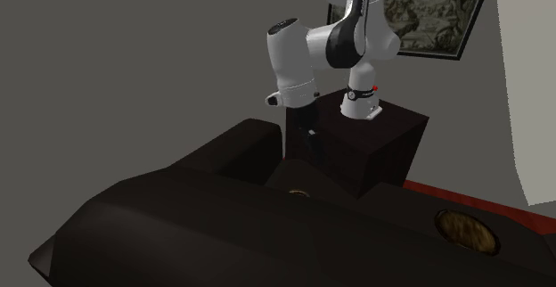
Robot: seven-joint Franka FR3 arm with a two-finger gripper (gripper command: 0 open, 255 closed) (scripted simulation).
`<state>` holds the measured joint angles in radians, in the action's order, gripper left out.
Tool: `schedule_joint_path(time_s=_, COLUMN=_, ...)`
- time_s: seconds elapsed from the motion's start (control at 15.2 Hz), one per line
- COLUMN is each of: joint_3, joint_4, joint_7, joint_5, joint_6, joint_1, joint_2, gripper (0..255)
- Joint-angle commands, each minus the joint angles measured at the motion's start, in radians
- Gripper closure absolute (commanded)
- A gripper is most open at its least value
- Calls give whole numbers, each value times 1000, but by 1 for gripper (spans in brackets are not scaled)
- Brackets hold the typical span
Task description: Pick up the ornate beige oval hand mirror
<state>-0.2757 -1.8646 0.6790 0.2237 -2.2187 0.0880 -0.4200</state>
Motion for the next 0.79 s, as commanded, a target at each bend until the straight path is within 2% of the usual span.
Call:
schedule_joint_path(time_s=0.0, joint_3=8, joint_4=77, joint_7=43, joint_5=-6, joint_6=-5, joint_1=18, joint_2=-83, gripper=0)
schedule_joint_path(time_s=0.33, joint_3=33, joint_4=294, joint_7=127, joint_5=-11, joint_6=13, joint_1=55, joint_2=-285, gripper=0)
schedule_joint_path(time_s=0.73, joint_3=36, joint_4=297, joint_7=114, joint_5=-13, joint_6=-36, joint_1=59, joint_2=-338, gripper=0)
